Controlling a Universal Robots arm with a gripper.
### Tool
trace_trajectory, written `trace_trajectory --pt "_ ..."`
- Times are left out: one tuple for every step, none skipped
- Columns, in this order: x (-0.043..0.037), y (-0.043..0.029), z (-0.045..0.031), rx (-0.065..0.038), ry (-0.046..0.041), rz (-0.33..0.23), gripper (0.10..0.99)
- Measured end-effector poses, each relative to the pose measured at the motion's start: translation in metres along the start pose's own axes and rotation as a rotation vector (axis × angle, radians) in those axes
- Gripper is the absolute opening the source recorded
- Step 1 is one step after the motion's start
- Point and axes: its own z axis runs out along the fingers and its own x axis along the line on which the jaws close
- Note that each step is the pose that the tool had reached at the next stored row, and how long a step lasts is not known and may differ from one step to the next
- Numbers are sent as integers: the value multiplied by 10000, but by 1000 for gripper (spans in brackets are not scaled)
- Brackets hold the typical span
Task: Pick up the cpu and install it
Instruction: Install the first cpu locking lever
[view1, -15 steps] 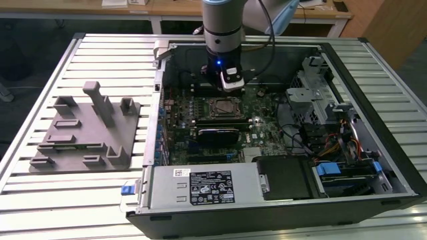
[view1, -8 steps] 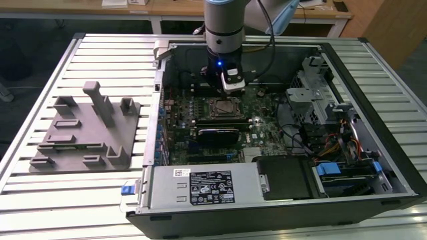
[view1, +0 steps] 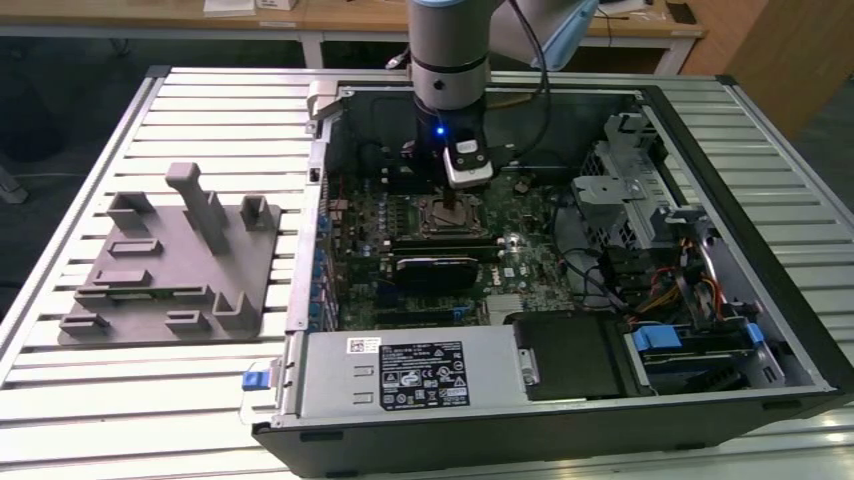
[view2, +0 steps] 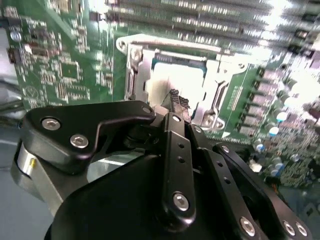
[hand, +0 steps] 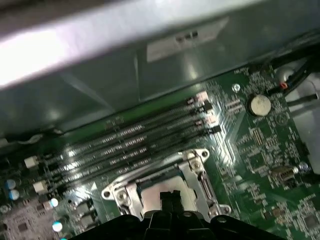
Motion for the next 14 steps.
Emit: trace_trajectory --pt "-5 -11 0 57 -22 -6 106" --pt "-10 -22 1 104 -44 -11 106" --pt "-16 -33 2 142 -60 -15 106" --pt "-22 -44 3 182 -76 -20 106" --pt "-26 -53 3 220 -91 -24 106" --pt "-28 -59 4 242 -100 -26 106" --pt "-28 -60 4 243 -101 -25 106" --pt "-29 -60 4 244 -101 -25 106" --pt "-29 -61 3 246 -102 -25 106" --pt "-30 -62 -3 249 -101 -27 106" --pt "-31 -61 -17 246 -100 -27 106" --pt "-33 -60 -34 238 -98 -29 106" --pt "-35 -58 -56 229 -95 -30 106" --pt "-37 -57 -84 222 -93 -30 106"
